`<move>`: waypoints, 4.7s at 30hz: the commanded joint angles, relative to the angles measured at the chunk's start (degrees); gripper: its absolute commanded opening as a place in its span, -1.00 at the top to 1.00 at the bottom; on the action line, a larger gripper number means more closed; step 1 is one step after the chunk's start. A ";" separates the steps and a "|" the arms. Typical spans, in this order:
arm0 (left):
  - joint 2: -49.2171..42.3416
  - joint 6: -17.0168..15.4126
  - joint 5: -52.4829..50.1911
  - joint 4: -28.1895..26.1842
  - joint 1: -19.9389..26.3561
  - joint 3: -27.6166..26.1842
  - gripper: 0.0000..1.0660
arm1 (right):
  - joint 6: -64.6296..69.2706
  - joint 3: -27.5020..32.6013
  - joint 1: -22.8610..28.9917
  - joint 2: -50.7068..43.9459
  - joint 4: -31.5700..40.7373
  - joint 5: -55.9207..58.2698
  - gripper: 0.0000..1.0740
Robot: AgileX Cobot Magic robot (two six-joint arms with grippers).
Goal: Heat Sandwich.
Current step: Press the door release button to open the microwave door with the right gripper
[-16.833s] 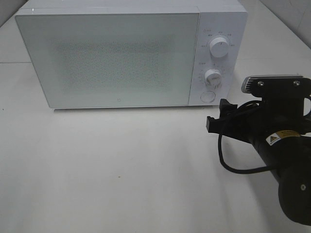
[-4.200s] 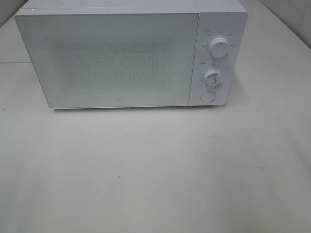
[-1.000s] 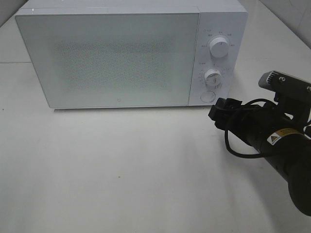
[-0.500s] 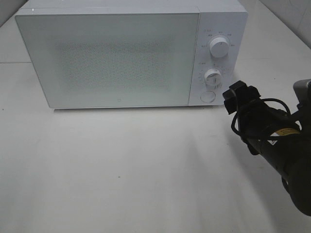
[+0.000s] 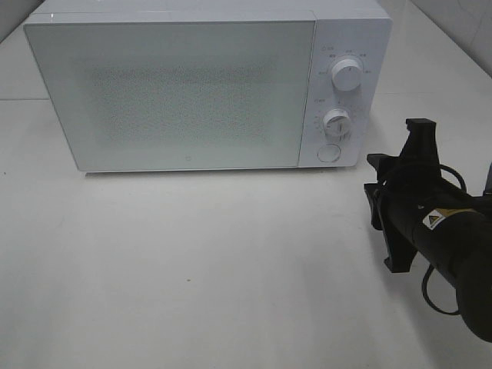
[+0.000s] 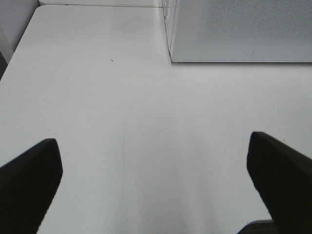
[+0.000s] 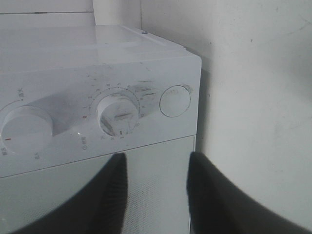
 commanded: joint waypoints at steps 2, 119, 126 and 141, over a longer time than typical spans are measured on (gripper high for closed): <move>-1.32 0.00 -0.74 -0.06 0.11 0.29 -0.83 | 0.69 0.11 0.34 -0.23 -0.17 1.20 0.66; -1.32 0.00 -0.74 -0.06 0.11 0.29 -0.83 | -3.21 -38.10 -15.18 24.64 -10.60 0.69 1.00; -1.32 0.00 -0.74 -0.06 0.11 0.29 -0.83 | -3.21 -38.10 -15.18 24.64 -10.60 2.98 1.00; -1.32 0.00 -0.74 -0.06 0.11 0.29 -0.83 | -3.55 -37.47 -15.18 24.18 -12.26 9.34 1.00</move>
